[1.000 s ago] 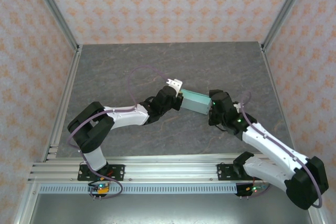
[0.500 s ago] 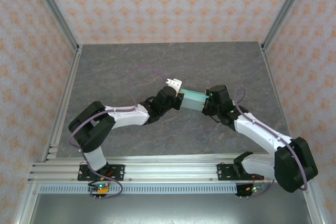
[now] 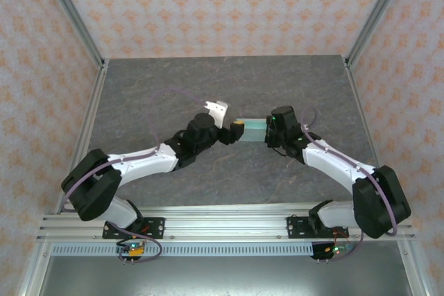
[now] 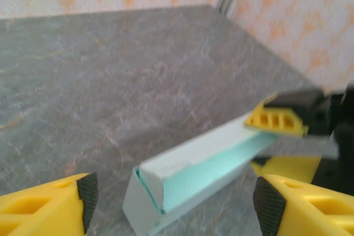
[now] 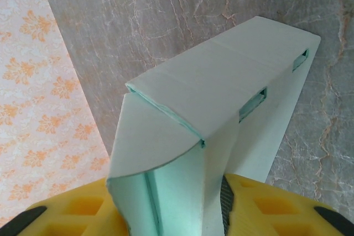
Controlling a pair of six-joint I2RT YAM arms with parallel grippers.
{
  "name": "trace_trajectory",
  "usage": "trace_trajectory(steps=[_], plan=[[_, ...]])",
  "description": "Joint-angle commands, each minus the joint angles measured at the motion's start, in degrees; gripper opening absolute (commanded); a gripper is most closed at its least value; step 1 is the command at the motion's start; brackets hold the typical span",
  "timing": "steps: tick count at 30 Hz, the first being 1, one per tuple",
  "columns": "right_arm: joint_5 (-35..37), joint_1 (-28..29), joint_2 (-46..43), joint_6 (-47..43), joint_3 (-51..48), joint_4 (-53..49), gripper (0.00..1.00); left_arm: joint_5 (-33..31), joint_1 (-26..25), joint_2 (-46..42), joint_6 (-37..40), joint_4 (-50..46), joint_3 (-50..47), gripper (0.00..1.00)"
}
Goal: Fold the paper box
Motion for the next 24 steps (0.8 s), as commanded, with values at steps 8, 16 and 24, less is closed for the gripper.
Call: trace_trajectory(steps=[8,16,24], plan=[[0.14,-0.02,2.62,-3.10,0.02,-2.74,0.46,5.66,6.31,10.65,-7.08,-5.93,11.53,0.77],[0.25,0.00,3.73,-3.70,0.42,-3.79,0.46,9.19,4.10,12.52,-4.36,4.69,1.84,0.72],[-1.90,-0.70,7.97,-5.14,3.88,-3.02,0.47,1.09,1.62,14.68,4.89,2.49,-2.97,0.71]])
